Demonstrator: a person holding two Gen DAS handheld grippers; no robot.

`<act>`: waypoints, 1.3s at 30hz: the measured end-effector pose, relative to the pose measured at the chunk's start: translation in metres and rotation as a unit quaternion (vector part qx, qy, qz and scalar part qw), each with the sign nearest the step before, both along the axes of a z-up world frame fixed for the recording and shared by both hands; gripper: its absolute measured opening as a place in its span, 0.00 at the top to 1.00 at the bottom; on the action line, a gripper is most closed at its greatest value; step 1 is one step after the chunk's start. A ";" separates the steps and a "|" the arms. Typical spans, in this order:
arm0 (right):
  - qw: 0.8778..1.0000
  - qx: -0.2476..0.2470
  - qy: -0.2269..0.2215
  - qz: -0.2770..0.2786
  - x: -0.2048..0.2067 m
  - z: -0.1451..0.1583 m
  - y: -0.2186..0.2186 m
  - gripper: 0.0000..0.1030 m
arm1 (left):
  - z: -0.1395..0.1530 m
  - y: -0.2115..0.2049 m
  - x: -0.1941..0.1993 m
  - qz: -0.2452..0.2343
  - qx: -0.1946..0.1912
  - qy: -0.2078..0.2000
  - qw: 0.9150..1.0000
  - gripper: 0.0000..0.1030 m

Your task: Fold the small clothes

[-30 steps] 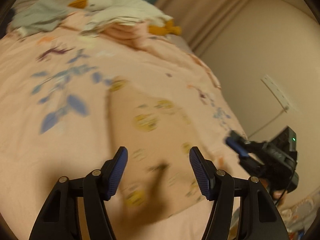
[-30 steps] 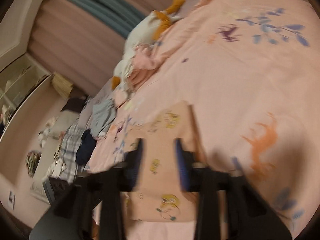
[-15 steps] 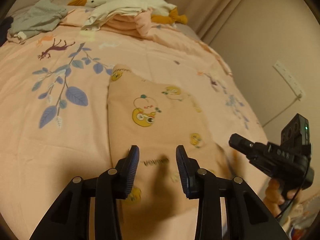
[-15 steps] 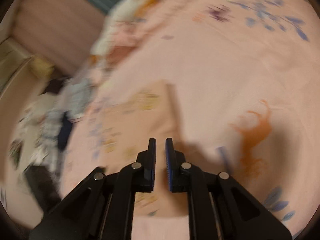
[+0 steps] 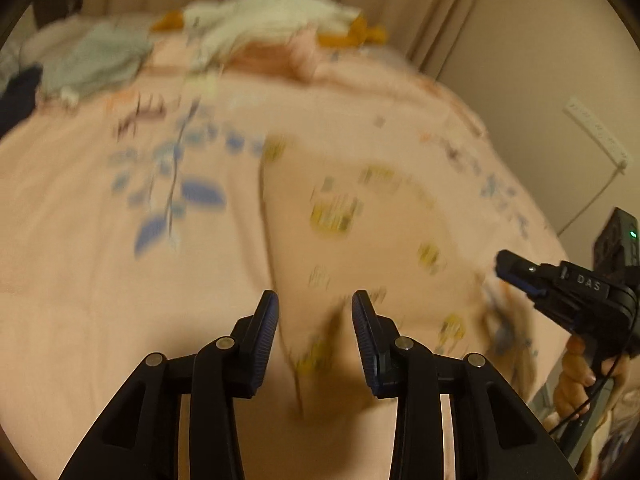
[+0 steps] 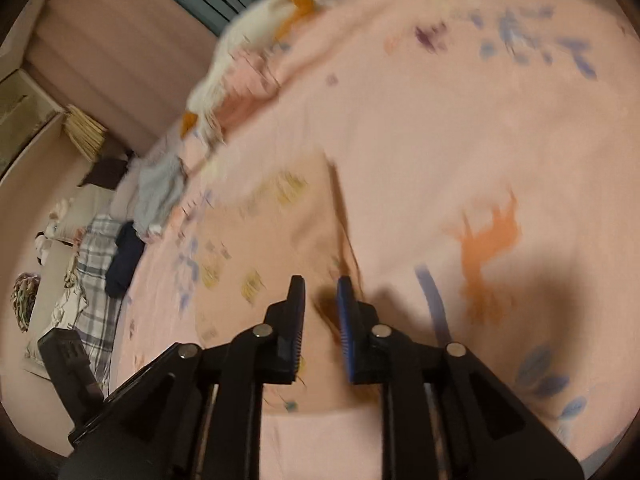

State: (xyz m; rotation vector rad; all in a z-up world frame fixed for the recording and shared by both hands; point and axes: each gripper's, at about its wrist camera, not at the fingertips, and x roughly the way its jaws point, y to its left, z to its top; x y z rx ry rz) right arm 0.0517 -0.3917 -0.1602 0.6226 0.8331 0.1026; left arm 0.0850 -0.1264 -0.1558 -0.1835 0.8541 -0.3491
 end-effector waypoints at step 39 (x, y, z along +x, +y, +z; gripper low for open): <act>0.996 0.052 0.013 0.068 0.041 0.000 0.001 0.23 | 0.011 0.032 0.038 -0.025 -0.097 0.036 0.994 0.36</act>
